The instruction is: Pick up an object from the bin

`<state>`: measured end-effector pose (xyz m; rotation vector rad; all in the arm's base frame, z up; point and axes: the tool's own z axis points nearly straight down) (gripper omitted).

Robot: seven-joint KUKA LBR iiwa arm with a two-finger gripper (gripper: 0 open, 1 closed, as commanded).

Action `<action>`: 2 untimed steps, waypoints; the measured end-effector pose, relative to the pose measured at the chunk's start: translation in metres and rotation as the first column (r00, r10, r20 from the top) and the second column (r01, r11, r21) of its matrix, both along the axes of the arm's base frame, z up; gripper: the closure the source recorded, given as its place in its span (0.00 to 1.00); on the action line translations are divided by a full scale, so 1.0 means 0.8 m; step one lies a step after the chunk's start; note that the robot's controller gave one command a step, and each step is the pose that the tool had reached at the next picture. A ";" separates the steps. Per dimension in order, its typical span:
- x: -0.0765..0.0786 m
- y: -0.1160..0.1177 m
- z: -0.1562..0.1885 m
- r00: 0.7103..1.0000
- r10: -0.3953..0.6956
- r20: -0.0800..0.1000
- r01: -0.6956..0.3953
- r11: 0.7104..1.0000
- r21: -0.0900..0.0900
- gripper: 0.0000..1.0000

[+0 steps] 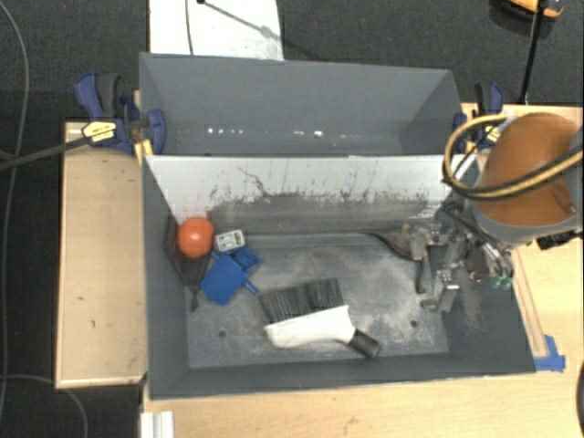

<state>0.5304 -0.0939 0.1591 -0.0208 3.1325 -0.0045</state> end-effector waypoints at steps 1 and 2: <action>-0.006 0.012 -0.030 1.000 0.011 -0.002 -0.011 1.000 0.003 0.00; -0.013 -0.002 -0.082 0.987 0.161 -0.003 -0.161 0.987 0.000 0.00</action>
Offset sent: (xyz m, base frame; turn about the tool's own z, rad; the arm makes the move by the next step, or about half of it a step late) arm -0.0145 -0.0104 -0.0891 -0.2397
